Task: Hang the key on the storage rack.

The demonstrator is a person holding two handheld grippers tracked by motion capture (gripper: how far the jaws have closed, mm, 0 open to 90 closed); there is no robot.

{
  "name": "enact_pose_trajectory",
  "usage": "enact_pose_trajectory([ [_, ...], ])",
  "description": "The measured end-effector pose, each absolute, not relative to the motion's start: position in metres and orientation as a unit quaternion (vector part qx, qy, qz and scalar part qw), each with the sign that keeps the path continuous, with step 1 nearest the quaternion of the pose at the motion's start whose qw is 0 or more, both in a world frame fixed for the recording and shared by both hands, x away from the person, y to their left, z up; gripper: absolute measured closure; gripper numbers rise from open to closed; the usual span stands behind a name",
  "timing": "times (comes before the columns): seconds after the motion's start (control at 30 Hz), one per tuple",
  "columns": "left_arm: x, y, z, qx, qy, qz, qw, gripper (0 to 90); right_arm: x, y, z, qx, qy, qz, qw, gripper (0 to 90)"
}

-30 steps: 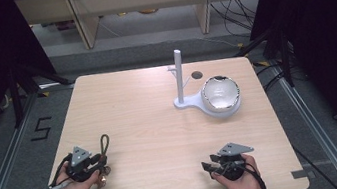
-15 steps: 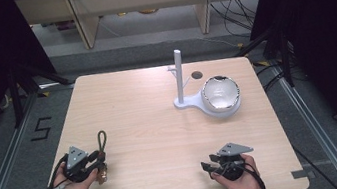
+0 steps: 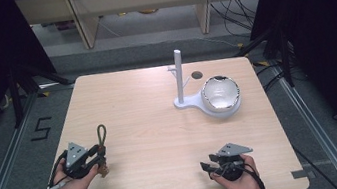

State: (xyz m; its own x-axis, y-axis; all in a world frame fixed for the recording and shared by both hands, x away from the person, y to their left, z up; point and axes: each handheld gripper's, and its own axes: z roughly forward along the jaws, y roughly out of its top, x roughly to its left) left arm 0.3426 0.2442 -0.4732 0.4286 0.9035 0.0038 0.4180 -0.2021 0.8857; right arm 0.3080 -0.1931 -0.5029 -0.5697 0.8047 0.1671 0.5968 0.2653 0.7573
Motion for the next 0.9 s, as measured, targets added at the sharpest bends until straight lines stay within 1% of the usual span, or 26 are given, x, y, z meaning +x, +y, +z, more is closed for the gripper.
enact_pose_trajectory([
  [0.03,0.343,0.244,-0.472,0.724,0.456,0.279,0.436,69.0,0.308,-0.193,-0.503,0.450,0.785,0.409,0.120,53.9],
  [0.13,0.343,0.244,-0.471,0.722,0.455,0.283,0.437,69.0,0.307,-0.193,-0.502,0.450,0.785,0.409,0.121,53.8],
  [0.23,0.343,0.243,-0.468,0.719,0.448,0.290,0.445,69.0,0.307,-0.193,-0.502,0.448,0.786,0.405,0.132,53.4],
  [0.53,0.345,0.235,-0.463,0.715,0.433,0.295,0.462,68.9,0.308,-0.194,-0.503,0.446,0.783,0.411,0.136,52.7],
  [0.9,0.349,0.226,-0.453,0.716,0.419,0.300,0.470,68.9,0.308,-0.194,-0.503,0.449,0.784,0.409,0.130,52.2],
])
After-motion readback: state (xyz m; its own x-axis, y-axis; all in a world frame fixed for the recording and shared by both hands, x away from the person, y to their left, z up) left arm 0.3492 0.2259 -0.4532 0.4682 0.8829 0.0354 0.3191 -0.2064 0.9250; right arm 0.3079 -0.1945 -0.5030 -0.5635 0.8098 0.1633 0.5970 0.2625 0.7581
